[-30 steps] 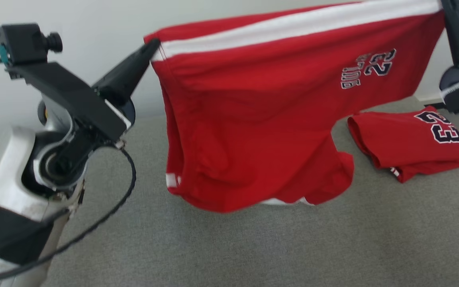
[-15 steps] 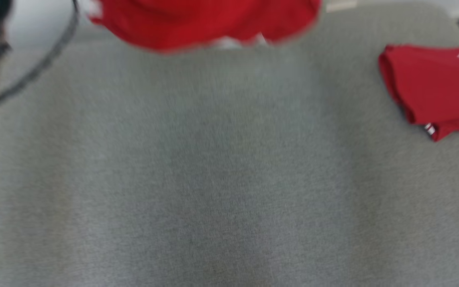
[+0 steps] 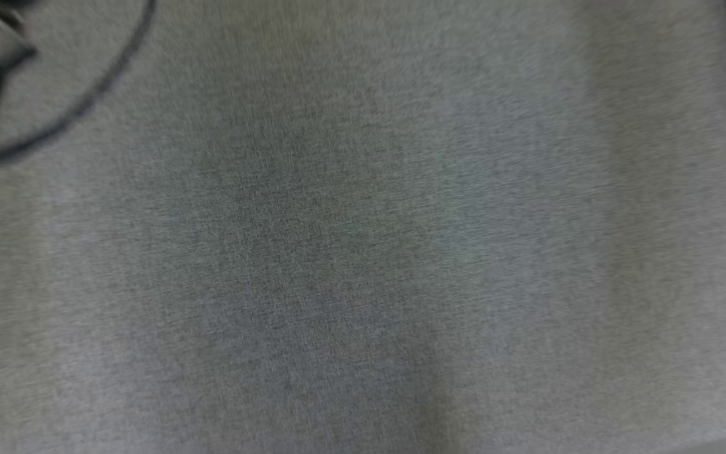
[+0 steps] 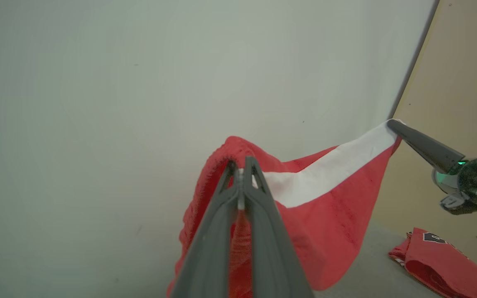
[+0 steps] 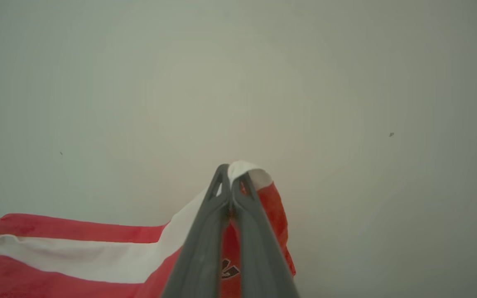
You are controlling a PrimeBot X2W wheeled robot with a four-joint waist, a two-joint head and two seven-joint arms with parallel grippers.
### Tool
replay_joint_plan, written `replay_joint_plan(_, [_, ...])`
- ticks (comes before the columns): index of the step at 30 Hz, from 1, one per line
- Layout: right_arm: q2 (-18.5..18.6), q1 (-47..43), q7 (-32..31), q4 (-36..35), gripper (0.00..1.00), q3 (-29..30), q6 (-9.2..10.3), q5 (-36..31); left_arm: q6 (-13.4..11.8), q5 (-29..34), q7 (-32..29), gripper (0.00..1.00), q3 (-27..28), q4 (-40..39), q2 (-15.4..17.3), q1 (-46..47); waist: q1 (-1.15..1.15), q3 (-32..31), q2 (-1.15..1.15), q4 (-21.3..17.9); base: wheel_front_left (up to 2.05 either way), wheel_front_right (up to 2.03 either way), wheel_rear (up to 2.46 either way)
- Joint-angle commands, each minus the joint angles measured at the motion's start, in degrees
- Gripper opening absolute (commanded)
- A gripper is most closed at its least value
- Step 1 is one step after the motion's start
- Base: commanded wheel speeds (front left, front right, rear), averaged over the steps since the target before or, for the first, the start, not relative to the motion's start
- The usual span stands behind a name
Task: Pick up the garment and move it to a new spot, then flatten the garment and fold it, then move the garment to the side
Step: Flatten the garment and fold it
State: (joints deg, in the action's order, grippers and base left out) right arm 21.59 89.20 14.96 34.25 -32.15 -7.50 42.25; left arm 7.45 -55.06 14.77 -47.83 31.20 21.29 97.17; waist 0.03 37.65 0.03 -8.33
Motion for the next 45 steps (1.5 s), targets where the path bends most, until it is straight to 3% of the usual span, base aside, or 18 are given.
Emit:
replay_joint_plan(1, [1.25, -2.15, 0.14, -1.29, 0.0, -0.63, 0.02, 0.07, 0.03, -2.07, 0.49, 0.0, -1.78, -1.56, 0.62, -2.09, -0.03, 7.65, -0.03, 1.02, 0.0, 0.0, 0.0])
replay_joint_plan(8, [7.47, -15.8, 0.15, -8.93, 0.0, 0.05, 0.03, 4.24, 0.03, -11.88, 0.47, 0.0, -4.21, -10.72, 5.36, -12.89, -0.03, 4.4, -0.03, 2.33, 0.0, 0.0, 0.0])
replay_joint_plan(15, [14.98, -30.41, 0.15, -17.21, 0.0, -4.72, 0.03, 13.41, -0.16, -22.08, -1.13, 0.0, -6.35, -25.22, 12.03, -28.48, -0.03, -2.21, -0.03, 3.82, 0.0, 0.0, 0.0])
replay_joint_plan(18, [17.78, -35.16, 0.15, -19.65, 0.0, -6.57, 0.02, 16.08, -1.08, -23.61, -1.31, 0.0, -7.74, -32.53, 14.92, -34.36, -0.03, -5.01, -0.03, 4.34, 0.0, 0.0, 0.0])
replay_joint_plan(22, [18.79, -40.92, 0.14, -20.72, 0.0, -7.75, 0.03, 17.36, -3.12, -23.04, -0.51, 0.0, -9.45, -38.71, 17.53, -41.69, -0.03, -9.08, -0.03, 4.45, 0.0, 0.0, 0.0])
replay_joint_plan(31, [19.64, -53.49, 0.15, -19.68, 0.0, -11.46, 0.03, 16.38, -6.67, -18.9, 0.41, 0.0, -10.19, -40.55, 16.89, -57.6, -0.03, -18.91, -0.03, 4.12, 0.0, 0.0, 0.0])
replay_joint_plan(38, [20.42, -63.87, 0.15, -21.63, 0.0, -9.54, 0.03, 16.62, -8.68, -17.06, 0.47, 0.0, -7.35, -42.52, 15.21, -69.79, -0.03, -24.74, -0.03, 3.74, 0.0, 0.0, 0.0])
replay_joint_plan(45, [23.79, -72.6, 0.15, -25.68, 0.0, -7.36, 0.04, 15.77, -11.27, -17.22, 0.48, 0.0, -6.46, -47.58, 15.27, -79.1, -0.03, -28.05, -0.03, 3.39, 0.0, 0.0, 0.0])
